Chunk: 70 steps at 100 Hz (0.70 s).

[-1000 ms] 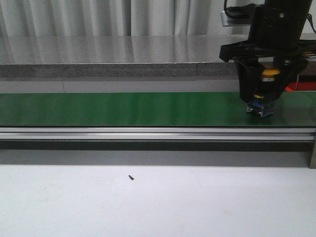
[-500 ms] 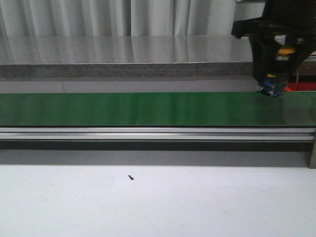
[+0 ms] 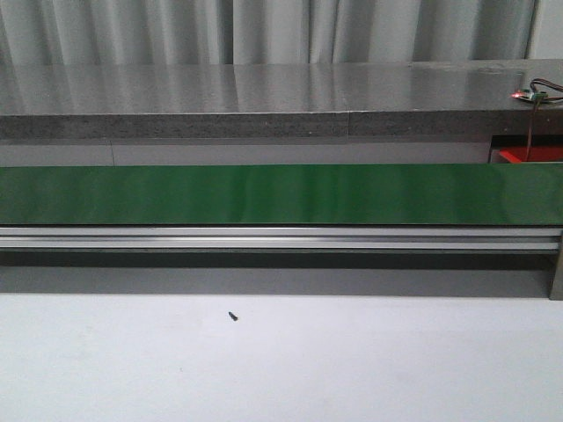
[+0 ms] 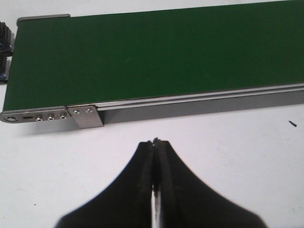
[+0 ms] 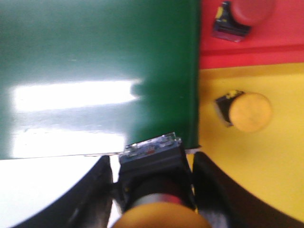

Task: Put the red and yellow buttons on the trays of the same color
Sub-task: 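Carry the second yellow button into the yellow tray and release it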

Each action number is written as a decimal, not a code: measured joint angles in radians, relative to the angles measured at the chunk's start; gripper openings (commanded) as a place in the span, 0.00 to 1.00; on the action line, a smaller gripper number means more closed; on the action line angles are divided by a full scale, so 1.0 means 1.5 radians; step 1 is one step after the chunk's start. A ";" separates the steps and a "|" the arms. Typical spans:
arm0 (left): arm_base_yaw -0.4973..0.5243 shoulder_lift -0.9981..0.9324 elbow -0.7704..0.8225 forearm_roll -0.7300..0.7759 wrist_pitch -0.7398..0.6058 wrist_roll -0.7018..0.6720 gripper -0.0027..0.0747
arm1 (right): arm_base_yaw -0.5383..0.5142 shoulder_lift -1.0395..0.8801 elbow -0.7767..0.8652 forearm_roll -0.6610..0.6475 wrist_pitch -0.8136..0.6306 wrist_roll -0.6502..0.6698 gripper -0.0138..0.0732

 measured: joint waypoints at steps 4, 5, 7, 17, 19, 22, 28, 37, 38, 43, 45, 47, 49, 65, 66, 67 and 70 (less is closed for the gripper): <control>0.000 0.000 0.000 0.000 0.000 0.000 0.01 | -0.025 -0.006 0.006 0.000 0.000 0.000 0.44; 0.000 0.000 0.000 0.000 0.000 0.000 0.01 | -0.029 -0.006 0.008 0.000 0.000 0.000 0.44; 0.000 0.000 0.000 0.000 0.000 0.000 0.01 | -0.041 -0.010 0.010 0.000 0.000 0.000 0.44; 0.000 0.000 0.000 0.000 0.000 0.000 0.01 | -0.096 -0.017 0.024 0.000 0.002 0.000 0.44; 0.000 0.000 0.000 0.000 0.000 0.000 0.01 | -0.106 -0.017 0.027 0.000 0.002 0.000 0.44; 0.000 0.000 0.000 0.000 0.000 0.000 0.01 | -0.123 -0.017 0.031 0.000 0.002 0.000 0.44; 0.000 0.000 0.000 0.000 0.000 0.000 0.01 | -0.148 -0.018 0.038 0.000 0.002 0.000 0.44; 0.000 0.000 0.000 0.000 0.000 0.000 0.01 | -0.179 -0.018 0.050 0.000 -0.004 0.000 0.44; 0.000 0.000 0.000 0.000 0.000 0.000 0.01 | -0.181 -0.018 0.053 0.000 -0.007 0.000 0.44; 0.000 0.000 0.000 0.000 0.000 0.000 0.01 | -0.196 -0.018 0.061 0.001 -0.018 0.000 0.44; 0.000 0.000 0.000 0.000 0.000 0.000 0.01 | -0.200 -0.018 0.065 0.003 -0.023 0.000 0.44; 0.000 0.000 0.000 0.000 0.000 0.000 0.01 | -0.204 -0.018 0.069 0.003 -0.028 0.000 0.44; 0.000 0.000 0.000 0.000 0.000 0.000 0.01 | -0.210 -0.018 0.072 0.003 -0.031 0.000 0.44; 0.000 0.000 0.000 0.000 0.000 0.000 0.01 | -0.243 -0.012 0.101 0.004 -0.072 0.004 0.44; 0.000 0.000 0.000 0.000 0.000 0.000 0.01 | -0.245 -0.010 0.103 0.004 -0.076 0.004 0.44; 0.000 0.000 0.000 0.000 0.000 0.000 0.01 | -0.247 -0.008 0.103 0.004 -0.077 0.004 0.44; 0.000 0.000 0.000 0.000 0.000 0.000 0.01 | -0.251 -0.002 0.104 0.004 -0.083 0.007 0.44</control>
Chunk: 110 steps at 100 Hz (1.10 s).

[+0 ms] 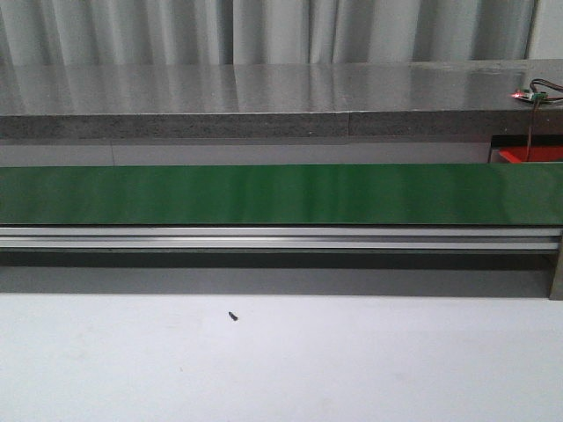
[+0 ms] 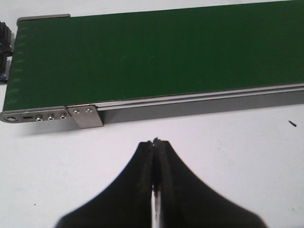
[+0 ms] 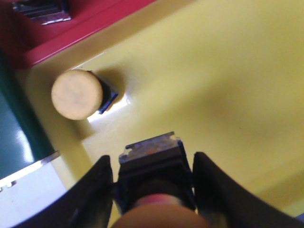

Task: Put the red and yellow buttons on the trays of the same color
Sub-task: 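Carry the second yellow button into the yellow tray and release it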

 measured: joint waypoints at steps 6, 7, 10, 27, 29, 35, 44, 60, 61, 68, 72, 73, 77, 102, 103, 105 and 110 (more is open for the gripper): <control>0.000 0.000 0.000 0.000 0.000 0.000 0.01 | -0.007 0.016 0.003 0.002 -0.014 0.001 0.44; 0.000 0.000 0.000 0.000 0.000 0.000 0.01 | -0.008 0.020 0.003 0.003 -0.016 0.003 0.44; 0.000 0.000 0.000 0.000 0.000 0.000 0.01 | -0.010 0.029 0.004 0.007 -0.023 0.003 0.44; 0.000 0.000 0.000 0.000 0.000 0.000 0.01 | -0.017 0.082 0.004 0.024 -0.061 0.005 0.44; 0.000 0.000 0.000 0.000 0.000 0.000 0.01 | -0.019 0.088 0.004 0.025 -0.065 0.005 0.44; 0.000 0.000 0.000 0.000 0.000 0.000 0.01 | -0.023 0.105 0.004 0.025 -0.076 0.005 0.44; 0.000 0.000 0.000 0.000 0.000 0.000 0.01 | -0.026 0.122 0.004 0.025 -0.098 0.006 0.44; 0.000 0.000 0.000 0.000 0.000 0.000 0.01 | -0.029 0.148 0.004 0.026 -0.144 0.006 0.44; 0.000 0.000 0.000 0.000 0.000 0.000 0.01 | -0.029 0.149 0.004 0.027 -0.146 0.006 0.44; 0.000 0.000 0.000 0.000 0.000 0.000 0.01 | -0.031 0.160 0.004 0.028 -0.165 0.006 0.44; 0.000 0.000 0.000 0.000 0.000 0.000 0.01 | -0.032 0.168 0.004 0.029 -0.174 0.006 0.44; 0.000 0.000 0.000 0.000 0.000 0.000 0.01 | -0.034 0.169 0.004 0.029 -0.176 0.006 0.44; 0.000 0.000 0.000 0.000 0.000 0.000 0.01 | -0.036 0.178 0.000 0.029 -0.179 0.006 0.44; 0.000 0.000 0.000 0.000 0.000 0.000 0.01 | -0.041 0.236 -0.062 0.029 -0.160 0.006 0.45; 0.000 0.000 0.000 0.000 0.000 0.000 0.01 | -0.041 0.237 -0.066 0.029 -0.158 0.006 0.45; 0.000 0.000 0.000 0.000 0.000 0.000 0.01 | -0.041 0.242 -0.070 0.029 -0.152 0.008 0.46; 0.000 0.000 0.000 0.000 0.000 0.000 0.01 | -0.041 0.253 -0.087 0.029 -0.139 0.008 0.51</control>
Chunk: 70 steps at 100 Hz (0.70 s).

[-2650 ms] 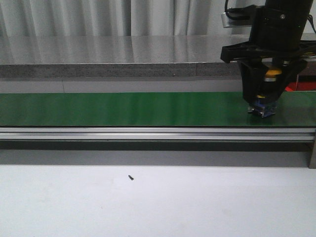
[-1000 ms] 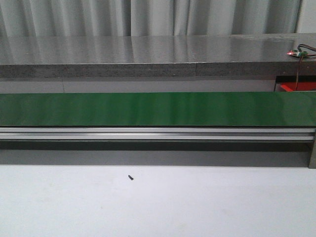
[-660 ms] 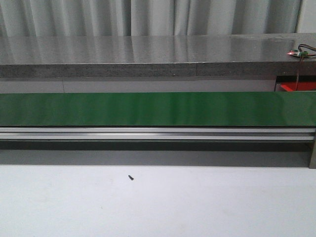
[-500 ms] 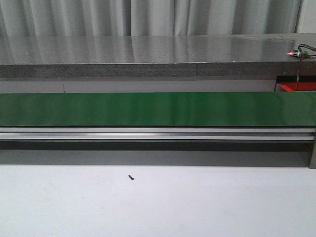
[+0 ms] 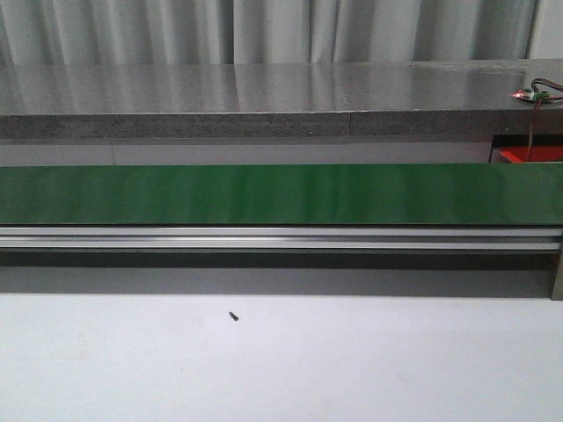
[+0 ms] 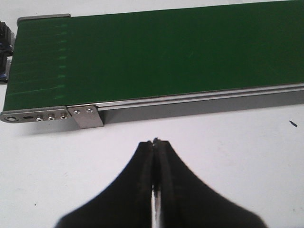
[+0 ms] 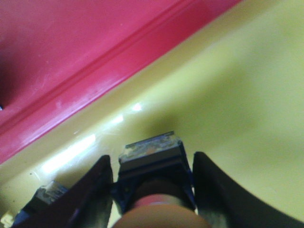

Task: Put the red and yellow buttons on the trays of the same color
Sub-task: 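Carry the second yellow button into the yellow tray and release it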

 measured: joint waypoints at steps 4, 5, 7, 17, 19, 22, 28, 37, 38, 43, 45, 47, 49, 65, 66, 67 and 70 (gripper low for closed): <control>0.000 0.000 0.000 0.000 0.000 0.000 0.01 | 0.000 0.009 -0.008 0.000 0.011 0.000 0.58; 0.000 0.000 0.000 0.000 0.000 0.000 0.01 | 0.000 0.010 -0.011 0.000 0.014 0.000 0.60; 0.000 0.000 0.000 0.000 0.000 0.000 0.01 | 0.000 0.014 -0.015 0.000 0.016 0.000 0.64; 0.000 0.000 0.000 0.000 0.000 0.000 0.01 | 0.000 0.021 -0.021 0.000 0.025 0.000 0.82; 0.000 0.000 0.000 0.000 0.000 0.000 0.01 | 0.000 0.021 -0.023 0.000 0.025 0.000 0.85; 0.000 0.000 0.000 0.000 0.000 0.000 0.01 | 0.000 0.021 -0.024 0.000 0.025 0.000 0.88; 0.000 0.000 0.000 0.000 0.000 0.000 0.01 | 0.000 0.021 -0.025 0.000 0.025 0.000 0.90; 0.000 0.000 0.000 0.000 0.000 0.000 0.01 | 0.000 0.021 -0.025 0.000 0.025 0.000 0.89; 0.000 0.000 0.000 0.000 0.000 0.000 0.01 | 0.000 0.021 -0.025 0.000 0.025 0.000 0.89; 0.000 0.000 0.000 0.000 0.000 0.000 0.01 | 0.000 0.021 -0.025 0.000 0.025 0.001 0.89; 0.000 0.000 0.000 0.000 0.000 0.000 0.01 | 0.000 0.021 -0.025 0.000 0.025 0.002 0.89; 0.000 0.000 0.000 0.000 0.000 0.000 0.01 | 0.000 0.019 -0.025 0.000 0.026 0.002 0.89; 0.000 0.000 0.000 0.000 0.000 0.000 0.01 | 0.000 0.018 -0.025 0.000 0.025 0.002 0.89; 0.000 0.000 0.000 0.000 0.000 0.000 0.01 | 0.000 -0.007 -0.025 0.000 0.032 0.004 0.89; 0.000 0.000 0.000 0.000 0.000 0.000 0.01 | 0.000 -0.009 -0.025 0.000 0.034 0.004 0.89; 0.000 0.000 0.000 0.000 0.000 0.000 0.01 | 0.000 -0.011 -0.025 0.000 0.034 0.004 0.89; 0.000 0.000 0.000 0.000 0.000 0.000 0.01 | 0.000 -0.017 -0.025 0.000 0.035 0.004 0.89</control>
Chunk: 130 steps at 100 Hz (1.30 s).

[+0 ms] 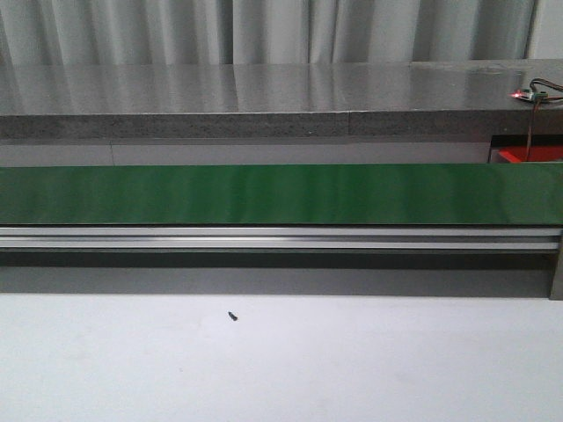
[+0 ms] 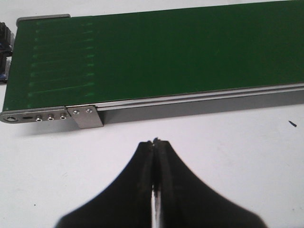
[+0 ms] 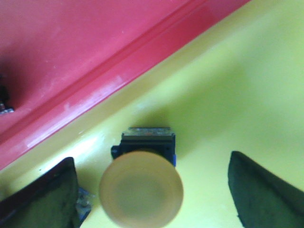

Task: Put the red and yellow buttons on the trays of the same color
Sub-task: 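Carry the second yellow button into the yellow tray and release it, then withdraw the right gripper from the yellow tray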

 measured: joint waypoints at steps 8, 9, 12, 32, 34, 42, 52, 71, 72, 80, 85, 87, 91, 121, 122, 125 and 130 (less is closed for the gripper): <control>0.000 0.000 0.000 0.000 0.000 0.000 0.01 | 0.000 -0.020 0.000 -0.002 0.007 0.000 0.89; 0.000 0.000 0.000 0.000 0.000 0.000 0.01 | 0.000 -0.021 0.000 -0.002 0.009 0.000 0.89; 0.000 0.000 0.000 0.000 0.000 0.000 0.01 | 0.000 -0.030 0.000 -0.002 0.012 0.000 0.89; 0.000 0.000 0.000 0.000 0.000 0.000 0.01 | 0.009 -0.085 0.000 -0.013 0.044 0.000 0.87; 0.000 0.000 0.000 0.000 0.000 0.000 0.01 | 0.012 -0.091 0.000 -0.015 0.047 0.000 0.86; 0.000 0.000 0.000 0.000 0.000 0.000 0.01 | 0.026 -0.115 0.000 -0.019 0.057 0.000 0.74; 0.000 0.000 0.000 0.000 0.000 0.000 0.01 | 0.049 -0.149 0.003 -0.022 0.065 0.000 0.49; 0.000 0.000 0.000 0.000 0.000 0.000 0.01 | 0.112 -0.205 0.015 -0.024 0.078 -0.001 0.07; 0.000 0.000 0.000 0.000 0.000 0.000 0.01 | 0.118 -0.207 0.014 -0.024 0.080 -0.001 0.08; 0.000 0.000 0.000 0.000 0.000 0.000 0.01 | 0.151 -0.223 0.016 -0.024 0.087 -0.002 0.08; 0.000 0.000 0.000 0.000 0.000 0.000 0.01 | 0.172 -0.234 0.016 -0.024 0.090 -0.002 0.08; 0.000 0.000 0.000 0.000 0.000 0.000 0.01 | 0.181 -0.238 0.016 -0.024 0.091 -0.002 0.08; 0.000 0.000 0.000 0.000 0.000 0.000 0.01 | 0.199 -0.245 0.020 -0.024 0.092 -0.004 0.08; 0.000 0.000 0.000 0.000 0.000 0.000 0.01 | 0.299 -0.307 0.089 -0.024 0.088 -0.009 0.08; 0.000 0.000 0.000 0.000 0.000 0.000 0.01 | 0.300 -0.310 0.095 -0.024 0.087 -0.010 0.08; 0.000 0.000 0.000 0.000 0.000 0.000 0.01 | 0.306 -0.317 0.106 -0.024 0.081 -0.013 0.08; 0.000 0.000 0.000 0.000 0.000 0.000 0.01 | 0.314 -0.331 0.130 -0.024 0.070 -0.017 0.08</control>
